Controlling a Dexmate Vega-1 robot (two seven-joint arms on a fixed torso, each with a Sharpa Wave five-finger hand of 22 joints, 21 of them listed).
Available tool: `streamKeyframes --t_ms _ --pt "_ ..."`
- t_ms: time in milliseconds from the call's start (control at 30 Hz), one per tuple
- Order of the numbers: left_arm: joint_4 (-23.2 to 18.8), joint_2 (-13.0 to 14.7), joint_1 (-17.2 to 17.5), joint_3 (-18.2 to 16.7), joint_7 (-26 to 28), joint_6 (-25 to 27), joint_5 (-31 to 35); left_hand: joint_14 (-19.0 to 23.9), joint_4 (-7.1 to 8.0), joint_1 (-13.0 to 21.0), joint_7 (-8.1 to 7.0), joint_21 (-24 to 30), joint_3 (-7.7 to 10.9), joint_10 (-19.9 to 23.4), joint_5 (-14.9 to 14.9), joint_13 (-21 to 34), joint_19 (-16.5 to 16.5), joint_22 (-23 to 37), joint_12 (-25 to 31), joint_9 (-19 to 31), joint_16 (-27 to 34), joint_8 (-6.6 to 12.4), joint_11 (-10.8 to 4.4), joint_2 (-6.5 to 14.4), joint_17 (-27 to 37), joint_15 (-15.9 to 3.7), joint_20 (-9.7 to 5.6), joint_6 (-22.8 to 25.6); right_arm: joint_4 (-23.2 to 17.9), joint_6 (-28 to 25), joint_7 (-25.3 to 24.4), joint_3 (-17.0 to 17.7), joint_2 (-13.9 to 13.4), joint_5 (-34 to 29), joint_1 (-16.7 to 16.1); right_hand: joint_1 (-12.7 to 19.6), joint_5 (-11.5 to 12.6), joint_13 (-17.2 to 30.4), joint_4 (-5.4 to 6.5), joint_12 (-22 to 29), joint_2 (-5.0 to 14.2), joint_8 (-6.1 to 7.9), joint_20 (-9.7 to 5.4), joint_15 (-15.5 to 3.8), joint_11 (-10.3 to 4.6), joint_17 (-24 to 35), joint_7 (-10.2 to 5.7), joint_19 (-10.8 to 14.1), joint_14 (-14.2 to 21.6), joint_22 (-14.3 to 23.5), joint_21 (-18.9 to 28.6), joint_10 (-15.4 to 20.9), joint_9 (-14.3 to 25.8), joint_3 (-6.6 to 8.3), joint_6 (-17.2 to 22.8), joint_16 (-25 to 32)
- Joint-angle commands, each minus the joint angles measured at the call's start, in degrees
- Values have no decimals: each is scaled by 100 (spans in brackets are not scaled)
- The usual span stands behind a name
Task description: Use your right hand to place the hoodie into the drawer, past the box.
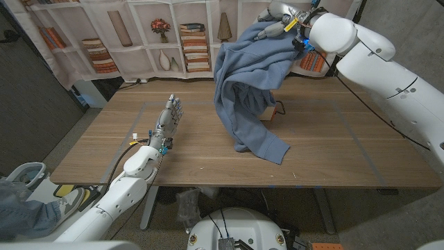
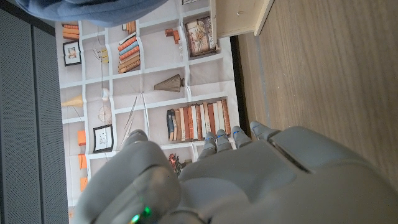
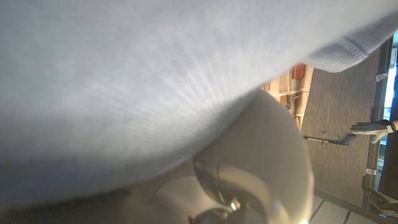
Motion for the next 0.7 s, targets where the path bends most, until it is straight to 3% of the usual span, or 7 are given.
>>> streamKeyframes --t_ms 33,700 --pt "59 -2 39 -50 -29 -26 -50 -47 19 24 -5 22 -26 -32 -13 20 -68 20 24 23 35 3 -5 58 29 -7 -165 -3 447 166 -237 -176 267 -199 36 836 44 18 13 15 889 -11 -907 -524 -21 26 1 -16 206 7 45 31 19 38 58 -4" --pt "123 -37 44 -46 -53 -44 -69 -48 18 30 -12 24 -43 -35 -17 20 -72 20 23 24 36 3 13 63 29 -3 -163 -2 1113 444 -389 -380 569 -321 14 781 42 40 22 -17 884 -37 -905 -527 -29 46 -14 -52 187 -46 76 48 26 47 74 -41"
